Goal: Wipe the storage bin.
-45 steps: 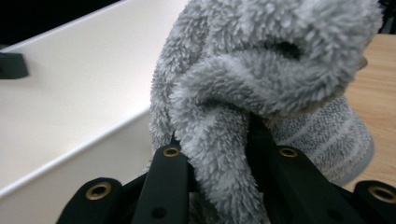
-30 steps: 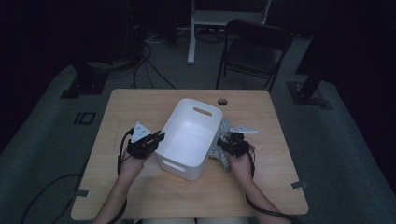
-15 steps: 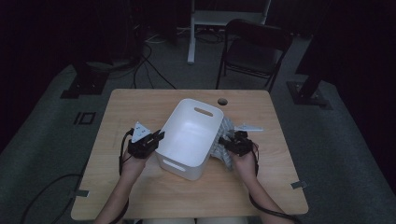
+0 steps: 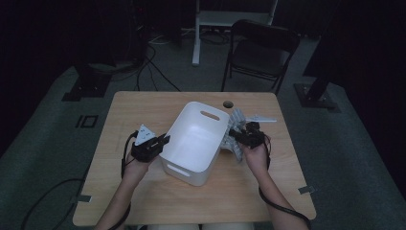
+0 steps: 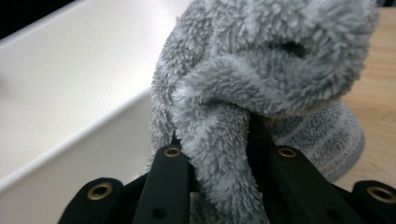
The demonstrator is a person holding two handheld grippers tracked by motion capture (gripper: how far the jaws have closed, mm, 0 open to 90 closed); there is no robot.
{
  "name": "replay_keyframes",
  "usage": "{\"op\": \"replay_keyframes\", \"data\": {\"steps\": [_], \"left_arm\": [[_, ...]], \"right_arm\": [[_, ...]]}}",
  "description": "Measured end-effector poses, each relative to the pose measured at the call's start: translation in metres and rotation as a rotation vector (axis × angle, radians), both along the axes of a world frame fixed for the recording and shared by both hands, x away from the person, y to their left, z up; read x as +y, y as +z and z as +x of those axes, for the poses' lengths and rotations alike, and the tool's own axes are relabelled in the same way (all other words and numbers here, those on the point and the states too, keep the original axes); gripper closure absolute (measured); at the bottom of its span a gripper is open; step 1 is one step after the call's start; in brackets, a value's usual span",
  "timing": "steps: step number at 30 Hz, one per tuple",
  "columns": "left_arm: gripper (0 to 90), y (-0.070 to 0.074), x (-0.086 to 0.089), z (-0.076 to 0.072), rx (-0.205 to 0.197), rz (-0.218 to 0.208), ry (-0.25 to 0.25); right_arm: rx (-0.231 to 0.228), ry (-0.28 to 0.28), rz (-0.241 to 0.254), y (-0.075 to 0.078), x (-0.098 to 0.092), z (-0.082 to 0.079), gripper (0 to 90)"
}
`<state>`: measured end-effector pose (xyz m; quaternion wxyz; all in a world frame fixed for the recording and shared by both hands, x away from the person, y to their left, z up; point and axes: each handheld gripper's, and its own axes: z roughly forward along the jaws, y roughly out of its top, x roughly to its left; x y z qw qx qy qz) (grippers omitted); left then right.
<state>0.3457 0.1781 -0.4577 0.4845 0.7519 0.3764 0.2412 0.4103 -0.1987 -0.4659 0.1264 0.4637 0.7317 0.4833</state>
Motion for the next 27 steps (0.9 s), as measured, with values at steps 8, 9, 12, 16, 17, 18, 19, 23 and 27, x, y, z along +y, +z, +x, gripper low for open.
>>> {"op": "replay_keyframes", "data": {"steps": [8,9,12,16,17,18,19,23,27], "left_arm": [[81.7,0.0,-0.001,0.0,-0.005,0.006,-0.007],[81.8,0.0,-0.001,0.0,-0.005,0.006,-0.005],[81.8,0.0,-0.002,0.0,-0.004,0.005,-0.004],[81.7,0.0,-0.002,0.0,-0.005,0.011,-0.009],[81.7,0.0,-0.003,0.0,-0.006,0.013,-0.009],[81.7,0.0,-0.003,0.0,-0.005,0.014,-0.007],[81.7,0.0,-0.003,0.0,-0.005,0.013,-0.005],[81.6,0.0,-0.003,0.0,-0.004,0.006,0.005],[81.4,-0.001,-0.002,0.001,-0.002,-0.019,0.031]], "right_arm": [[0.045,-0.019,0.003,-0.025,0.001,0.004,76.7],[0.051,-0.019,0.003,-0.026,0.002,0.005,76.7],[0.064,-0.021,-0.012,-0.032,0.003,0.006,76.8],[0.086,-0.016,-0.029,-0.039,0.004,0.01,76.9],[0.086,-0.016,-0.029,-0.039,0.004,0.01,76.9],[0.096,-0.017,-0.043,-0.043,0.006,0.011,77.0],[0.104,-0.017,-0.05,-0.046,0.007,0.011,77.0],[0.143,-0.013,-0.051,-0.059,0.007,0.014,77.0],[0.141,-0.022,-0.041,-0.059,0.006,0.013,76.9]]}}
